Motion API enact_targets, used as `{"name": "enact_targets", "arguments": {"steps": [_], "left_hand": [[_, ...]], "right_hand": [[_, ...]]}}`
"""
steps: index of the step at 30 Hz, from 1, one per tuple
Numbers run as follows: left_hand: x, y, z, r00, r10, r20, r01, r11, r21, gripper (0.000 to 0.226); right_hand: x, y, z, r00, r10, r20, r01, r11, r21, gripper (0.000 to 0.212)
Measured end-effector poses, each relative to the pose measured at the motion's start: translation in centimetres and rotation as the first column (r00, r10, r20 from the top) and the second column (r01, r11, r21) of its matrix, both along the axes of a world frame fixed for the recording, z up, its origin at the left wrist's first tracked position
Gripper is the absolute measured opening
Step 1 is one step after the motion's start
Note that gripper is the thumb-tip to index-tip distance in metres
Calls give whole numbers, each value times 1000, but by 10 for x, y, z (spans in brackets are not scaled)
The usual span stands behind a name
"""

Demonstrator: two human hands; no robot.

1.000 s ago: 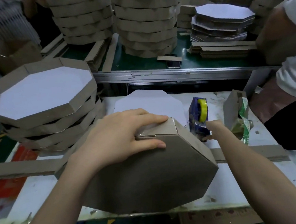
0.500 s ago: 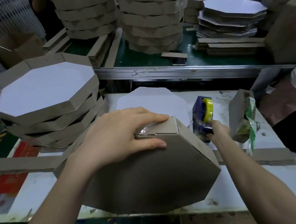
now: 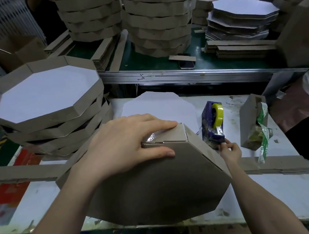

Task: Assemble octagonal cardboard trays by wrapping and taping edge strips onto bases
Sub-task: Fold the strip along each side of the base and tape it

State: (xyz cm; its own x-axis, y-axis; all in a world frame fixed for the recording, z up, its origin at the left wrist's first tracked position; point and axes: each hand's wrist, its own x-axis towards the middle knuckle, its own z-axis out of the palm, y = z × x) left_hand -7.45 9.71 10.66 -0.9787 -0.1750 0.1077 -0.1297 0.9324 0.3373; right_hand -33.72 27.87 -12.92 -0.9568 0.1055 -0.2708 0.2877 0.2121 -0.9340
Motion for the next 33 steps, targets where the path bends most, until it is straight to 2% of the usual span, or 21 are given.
{"name": "enact_targets", "arguments": {"steps": [2,4,6,8,9,11,12,13,14,15,17,19,21,25,29,31,33], "left_hand": [[1,0,-1,1000,3,-2,-3,1000,0,67],[2,0,-1,1000,5,0,-5,1000,-5,67],[3,-2,-1,1000,1,8,-1,1000,-10,67],[4,-3,-1,1000,10,-5,-10,1000,-4,67],[4,-3,-1,1000,15,-15,-15,1000,-4,68],[3,-2,-2,1000,18,-14,-18,999,-26,73],[2,-2,-2,1000,15,-2,-15,999,-38,76],[3,-1,-3,1000,12,13,-12,999,-39,78],[5,-1,-3,1000,9,25,-8,999,-38,80],[7,-1,-3,999,3,35,-2,999,-48,81],[10,0,-4,999,-4,35,7,996,-92,83],[12,4,-4,1000,-19,11,20,993,-119,84],[14,8,-5,999,-41,-34,37,993,-111,84],[16,13,-7,989,-98,-110,84,989,-121,74],[22,14,-8,992,-77,-97,54,972,-227,82],[25,17,-9,986,-84,-141,38,953,-301,82],[28,21,-8,989,-87,-122,39,935,-351,76]], "right_hand": [[-6,3,-5,1000,-19,-5,19,1000,10,33],[-9,3,-3,1000,-2,15,1,999,54,16],[-11,1,1,995,-63,73,58,997,59,14],[-7,-8,19,964,-182,191,196,979,-52,16],[-2,-14,33,952,-186,242,228,961,-158,17],[15,-26,71,969,-42,245,139,910,-392,19],[26,-30,92,982,79,174,9,889,-459,24],[40,-30,115,975,214,65,-161,872,-463,27],[52,-27,136,928,367,-56,-357,842,-403,27],[65,-22,157,832,533,-155,-554,777,-299,26],[84,-13,194,576,782,-238,-812,581,-55,25],[102,-9,223,441,866,-235,-879,470,84,26],[117,-11,238,388,899,-204,-897,419,140,31],[136,-19,238,386,899,-208,-896,419,147,30],[143,-19,224,472,855,-213,-881,450,-146,32],[142,-17,219,489,845,-216,-866,441,-235,39],[142,-14,218,477,852,-216,-865,412,-286,40]]}}
